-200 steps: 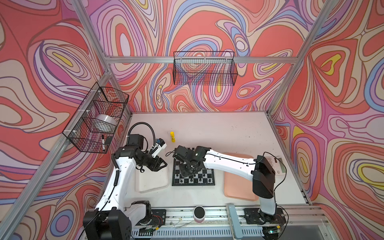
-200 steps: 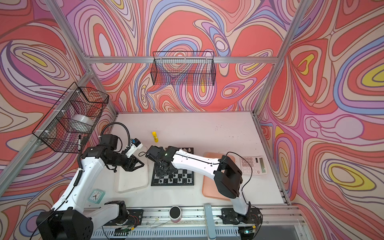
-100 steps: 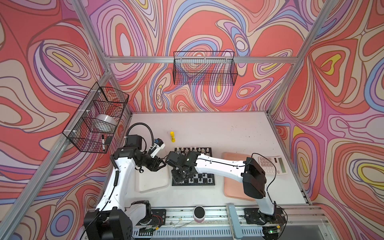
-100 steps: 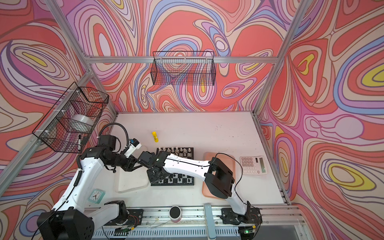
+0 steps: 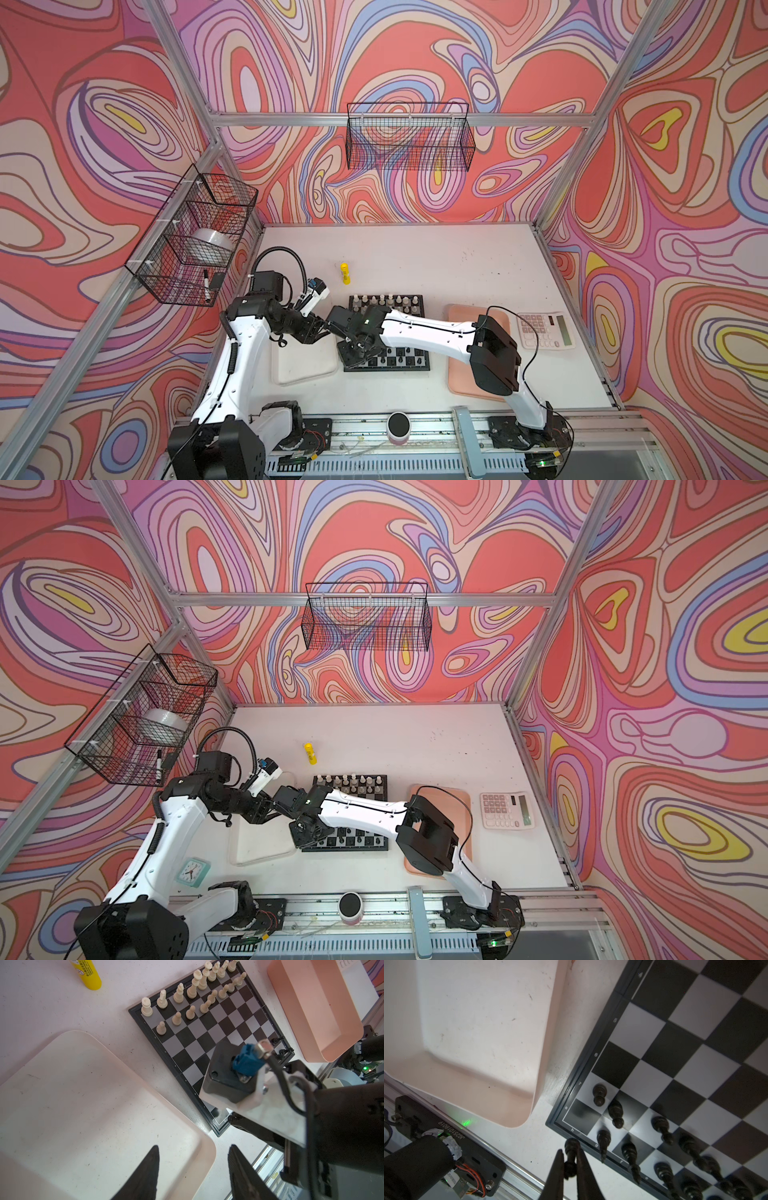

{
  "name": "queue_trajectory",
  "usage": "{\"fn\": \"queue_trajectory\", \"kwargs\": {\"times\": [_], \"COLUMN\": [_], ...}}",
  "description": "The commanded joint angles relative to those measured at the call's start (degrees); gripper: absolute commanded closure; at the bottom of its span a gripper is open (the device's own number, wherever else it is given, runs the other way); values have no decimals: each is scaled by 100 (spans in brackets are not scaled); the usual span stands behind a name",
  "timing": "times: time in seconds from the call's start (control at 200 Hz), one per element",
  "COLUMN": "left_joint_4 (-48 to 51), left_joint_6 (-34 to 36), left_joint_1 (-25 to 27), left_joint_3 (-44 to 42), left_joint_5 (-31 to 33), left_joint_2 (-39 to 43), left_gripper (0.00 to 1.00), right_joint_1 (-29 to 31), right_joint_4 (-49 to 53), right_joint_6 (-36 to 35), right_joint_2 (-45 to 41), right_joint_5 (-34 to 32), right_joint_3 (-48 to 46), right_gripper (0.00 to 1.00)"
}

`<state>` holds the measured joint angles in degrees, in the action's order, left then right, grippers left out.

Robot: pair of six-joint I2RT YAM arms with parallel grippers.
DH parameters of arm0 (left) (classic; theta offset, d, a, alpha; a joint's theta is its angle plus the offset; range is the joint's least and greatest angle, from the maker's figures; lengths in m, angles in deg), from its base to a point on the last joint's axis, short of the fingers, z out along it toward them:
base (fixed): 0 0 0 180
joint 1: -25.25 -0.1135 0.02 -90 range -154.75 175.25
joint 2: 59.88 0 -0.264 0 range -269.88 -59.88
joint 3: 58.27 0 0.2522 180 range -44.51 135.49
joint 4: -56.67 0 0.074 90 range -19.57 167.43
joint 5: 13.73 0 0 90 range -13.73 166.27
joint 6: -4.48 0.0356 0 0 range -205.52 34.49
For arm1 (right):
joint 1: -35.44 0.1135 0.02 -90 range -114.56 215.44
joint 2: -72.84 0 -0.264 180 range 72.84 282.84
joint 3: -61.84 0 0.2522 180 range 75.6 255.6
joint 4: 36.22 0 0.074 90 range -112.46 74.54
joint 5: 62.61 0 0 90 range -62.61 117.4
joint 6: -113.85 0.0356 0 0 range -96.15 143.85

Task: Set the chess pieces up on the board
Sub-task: 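Lower the black pawn with the right gripper onto the last empty square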

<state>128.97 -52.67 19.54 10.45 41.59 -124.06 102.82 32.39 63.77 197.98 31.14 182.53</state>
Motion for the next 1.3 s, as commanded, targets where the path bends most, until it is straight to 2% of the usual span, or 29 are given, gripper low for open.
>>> {"fn": "queue_trajectory", "kwargs": {"times": [0.0,0.881,1.292], "left_joint_4": [17,-159,-150], "left_joint_6": [82,55,65], "left_joint_1": [-41,-61,-68], "left_joint_3": [-55,-143,-143], "left_joint_5": [-74,136,137], "left_joint_2": [64,-27,-27], "left_gripper": [46,46,46], "right_joint_1": [48,48,48], "right_joint_4": [-3,139,153], "right_joint_6": [-63,-174,-213], "right_joint_2": [125,589,540], "right_joint_5": [-102,-297,-348], "right_joint_3": [134,398,477], "right_gripper": [88,88,76]}}
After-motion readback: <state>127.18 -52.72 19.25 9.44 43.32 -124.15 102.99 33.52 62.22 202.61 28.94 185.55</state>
